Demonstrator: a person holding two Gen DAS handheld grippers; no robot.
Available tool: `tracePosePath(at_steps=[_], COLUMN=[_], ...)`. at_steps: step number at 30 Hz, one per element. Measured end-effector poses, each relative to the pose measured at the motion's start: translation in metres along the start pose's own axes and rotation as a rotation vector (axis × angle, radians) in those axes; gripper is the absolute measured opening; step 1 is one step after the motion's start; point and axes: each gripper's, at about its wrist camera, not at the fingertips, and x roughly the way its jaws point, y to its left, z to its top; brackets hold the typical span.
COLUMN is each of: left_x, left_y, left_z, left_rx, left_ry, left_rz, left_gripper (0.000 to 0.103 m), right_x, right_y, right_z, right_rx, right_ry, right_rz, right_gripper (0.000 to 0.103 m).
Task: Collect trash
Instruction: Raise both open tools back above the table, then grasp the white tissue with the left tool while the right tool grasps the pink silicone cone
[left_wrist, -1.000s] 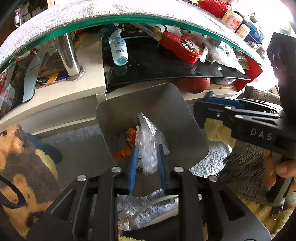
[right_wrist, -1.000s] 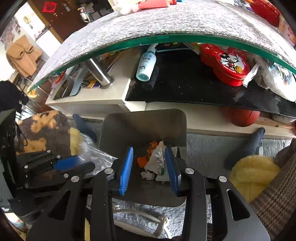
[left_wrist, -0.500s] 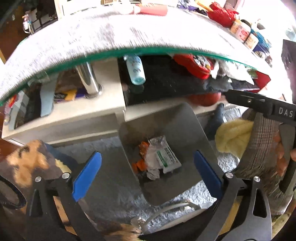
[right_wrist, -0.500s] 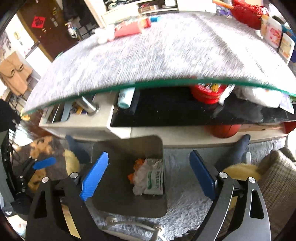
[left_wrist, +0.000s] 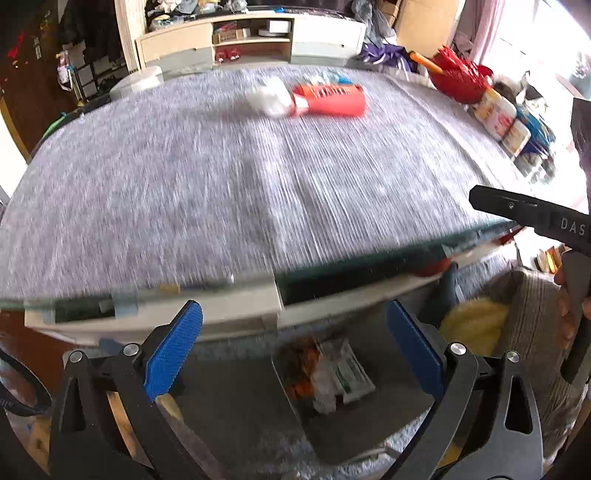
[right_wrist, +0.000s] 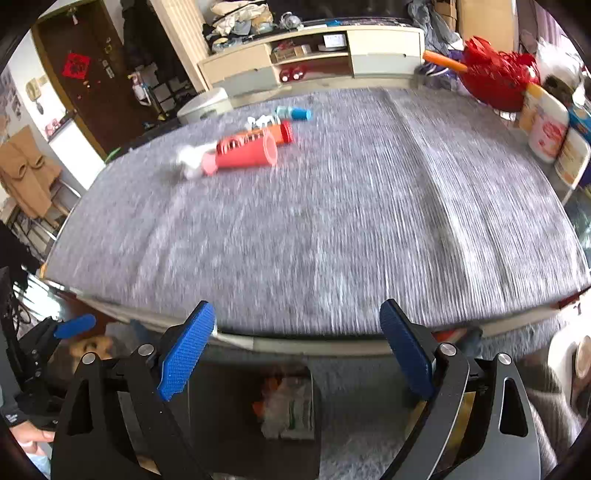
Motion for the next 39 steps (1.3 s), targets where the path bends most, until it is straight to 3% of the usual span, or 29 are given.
tracePosePath(at_steps=[15,25,29,34,37,39], left_x=[0.027,0.050,0.067,0.086,0.094,0.095], left_y=[0.035,0.032,0.023,0.021,0.022,0.023], left_z=[0.099,0.159,0.168,0.175,0.181,0.184], left_rx=[-0.030,-0.017,0.004,-0.004,-0.005,0.001], left_ry=[-0.068,-0.104,-0.075,-0.055,-0.049,-0.056], left_rz=[0.062,-0.008,-0.038,-0.050,-0.051,-0.058], left_gripper=[0.093,0.063,0.048,0.046,0.028,0.025], right_x=[0.058,0.083,0.091,0.097,0.103,0.107], right_y=[0.004,0.005,0.002,0.008,0.014,0.017], right_z=[0.085,0.098,0.097,0.100,0.104,0.108], right_rx=[-0.013,-0.068,-0.074,-0.115,-0.148,-0.166], right_ry=[-0.027,-0.011,0.003,0.004,0.003,-0.001], right_rz=[0.022,0.048,0.057,0.085,0.095,0.105], right_gripper=[0.091,0.082,0.079,0.079,0.079,0.079])
